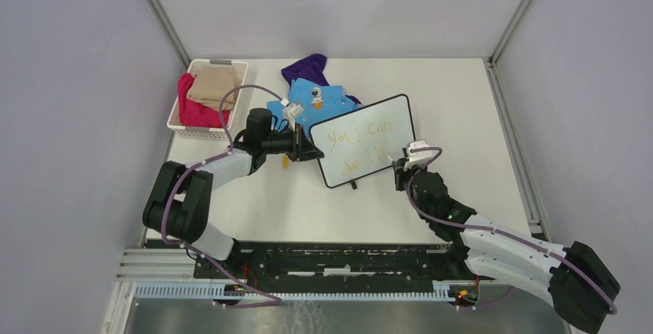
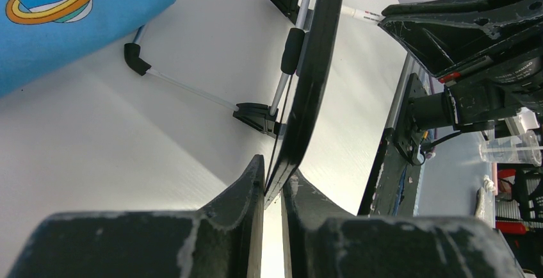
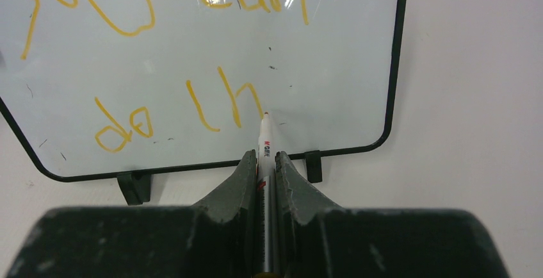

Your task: Write a sentence on the whiteboard

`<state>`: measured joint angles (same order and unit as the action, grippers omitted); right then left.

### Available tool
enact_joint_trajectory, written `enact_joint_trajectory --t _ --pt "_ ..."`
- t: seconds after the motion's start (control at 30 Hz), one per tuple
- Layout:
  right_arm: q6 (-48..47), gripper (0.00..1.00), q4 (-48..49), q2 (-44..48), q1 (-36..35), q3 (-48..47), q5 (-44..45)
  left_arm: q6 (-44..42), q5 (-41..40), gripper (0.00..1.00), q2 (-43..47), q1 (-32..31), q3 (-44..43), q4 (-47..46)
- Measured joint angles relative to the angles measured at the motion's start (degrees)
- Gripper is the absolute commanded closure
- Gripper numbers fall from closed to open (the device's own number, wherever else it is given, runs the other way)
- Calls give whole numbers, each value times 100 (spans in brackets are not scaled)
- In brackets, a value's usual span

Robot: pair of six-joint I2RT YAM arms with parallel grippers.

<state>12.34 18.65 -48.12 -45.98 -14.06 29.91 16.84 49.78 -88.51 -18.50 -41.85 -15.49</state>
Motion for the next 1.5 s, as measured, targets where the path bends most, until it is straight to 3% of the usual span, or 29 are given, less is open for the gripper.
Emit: enact_joint_trajectory --t 0.77,1.5 --pt "-39 100 140 -555 245 -376 -37 -2 -11 98 0 -4 -11 39" --pt "70 100 63 -74 264 -50 -26 -7 -20 98 0 -22 -20 48"
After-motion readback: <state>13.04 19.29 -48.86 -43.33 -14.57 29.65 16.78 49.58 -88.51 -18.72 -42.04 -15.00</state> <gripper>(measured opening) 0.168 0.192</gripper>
